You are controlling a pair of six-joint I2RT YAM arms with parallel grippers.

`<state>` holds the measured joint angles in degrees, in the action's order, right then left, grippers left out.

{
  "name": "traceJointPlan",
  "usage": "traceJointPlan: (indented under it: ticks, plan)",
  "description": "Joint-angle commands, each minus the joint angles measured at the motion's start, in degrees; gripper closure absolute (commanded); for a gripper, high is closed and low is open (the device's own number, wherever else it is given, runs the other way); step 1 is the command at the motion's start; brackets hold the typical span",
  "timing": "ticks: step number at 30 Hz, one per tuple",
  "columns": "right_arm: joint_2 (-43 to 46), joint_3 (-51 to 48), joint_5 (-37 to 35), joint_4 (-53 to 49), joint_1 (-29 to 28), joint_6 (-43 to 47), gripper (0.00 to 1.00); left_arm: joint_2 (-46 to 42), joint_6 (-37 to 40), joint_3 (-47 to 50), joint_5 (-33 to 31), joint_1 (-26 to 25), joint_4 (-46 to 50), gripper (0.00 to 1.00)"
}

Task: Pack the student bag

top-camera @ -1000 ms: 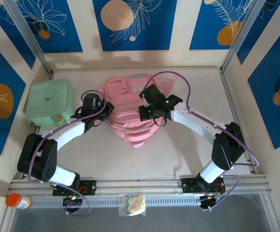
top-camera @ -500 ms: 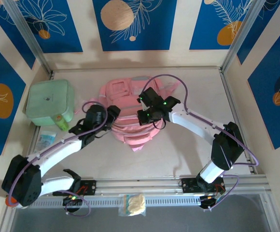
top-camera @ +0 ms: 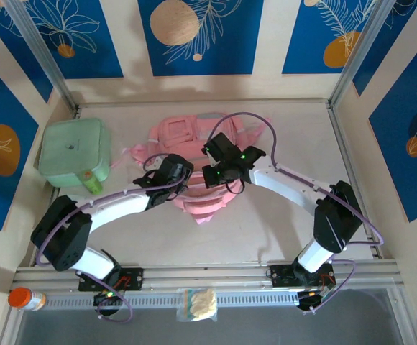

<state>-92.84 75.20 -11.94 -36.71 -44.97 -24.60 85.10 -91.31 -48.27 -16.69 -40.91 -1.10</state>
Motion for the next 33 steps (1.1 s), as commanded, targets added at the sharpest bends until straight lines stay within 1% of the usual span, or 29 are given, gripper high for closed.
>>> traceJointPlan:
  ticks: [1, 3, 4, 5, 6, 8, 9, 10, 12, 13, 15, 17, 18, 21, 23, 24, 25, 26, 28, 31, 33]
  plan:
    - [-1.38, 0.53, -0.85, -0.71, -2.78, 4.22, 1.0, 1.84, 0.85, -3.66, -6.68, 0.86, 1.56, 0.69]
    - [-2.85, 2.11, -6.34, -3.42, -3.66, 5.08, 1.0, 2.0, 1.68, -3.5, -6.14, 2.26, 2.77, 0.83]
    - [-3.49, 2.91, -8.37, -5.39, -3.55, 4.83, 1.0, 1.73, 2.56, -2.63, -4.64, 3.5, 2.02, 0.96]
    - [-3.74, 3.29, -10.69, -7.33, -3.39, 4.02, 1.0, 1.11, 4.21, -1.75, -3.62, 4.62, 0.89, 1.0]
    - [-3.55, 3.06, -13.4, -9.1, -3.29, 3.21, 1.0, -0.23, 6.75, -1.11, -3.5, 5.81, 1.01, 1.0]
    - [-2.17, 1.6, -17.91, -12.06, -2.92, 1.48, 1.0, -2.96, 12.55, -0.93, -3.99, 8.84, 4.6, 1.0]
    - [-1.32, 0.81, -18.91, -13.17, -2.08, 0.5, 1.0, -3.84, 16.79, -1.34, -2.75, 11.27, 6.15, 1.0]
    - [-0.19, -0.7, -18.84, -13.48, -0.17, -0.39, 1.0, -4.44, 19.06, -2.13, -0.7, 13.75, 9.08, 1.0]
    - [0.58, -1.76, -18.03, -12.37, 3.9, -0.73, 1.0, -5.23, 26.04, -2.09, 3.76, 17.76, 9.03, 1.0]
    - [0.2, -1.4, -17.51, -11.01, 5.98, -0.04, 1.0, -5.42, 26.48, -2.22, 5.22, 19.45, 11.11, 1.0]
    - [-2.19, 0.85, -20.4, -8.19, 8.43, 2.4, 1.0, -5.04, 29.19, -1.48, 10.99, 22.9, 8.23, 1.0]
    - [-4.62, 4.3, -20.09, -7.51, 9.15, 4.34, 1.0, -5.06, 30.71, -0.95, 13.11, 24.2, 6.88, 1.0]
    - [-4.56, 4.54, -18.75, -6.03, 9.11, 5.11, 1.0, -4.67, 30.87, -1.39, 14.3, 24.84, 7.36, 1.0]
    - [-1.97, 1.57, -11.43, -0.32, 9.24, 6.72, 1.0, -2.46, 32.34, -3.03, 19.31, 25.04, 6.0, 1.0]
    - [-0.18, 0.22, -3.61, 2.32, 8.79, 9.21, 1.0, -1.58, 30.93, -3.09, 22.25, 24.91, 3.46, 1.0]
    - [0.67, -0.89, 2.06, 3.97, 8.37, 10.31, 1.0, -1.67, 29.04, -2.41, 22.99, 24.89, 1.99, 1.0]
    - [1.06, -2.03, 5.47, 5.67, 7.67, 10.37, 0.91, -1.92, 28.18, -1.44, 23.67, 24.87, -0.89, 1.0]
    - [0.76, -2.58, 7.4, 6.83, 7.01, 10.72, 0.84, -1.89, 27.87, -1.38, 23.8, 24.82, -2.07, 1.0]
    - [-1.92, -2.64, 9.51, 8.87, 5.42, 12.82, 0.71, -1.07, 27.56, -2.85, 23.98, 24.91, -0.09, 1.0]
    - [-5.98, -0.5, 14.48, 9.68, 4.21, 14.48, 0.63, 0.04, 26.16, -2.7, 25.43, 24.74, -1.72, 1.0]
    - [-6.04, -1.85, 16.55, 13.5, 3.61, 14.9, 0.55, -0.32, 25.96, -2.08, 24.76, 24.78, -2.21, 1.0]
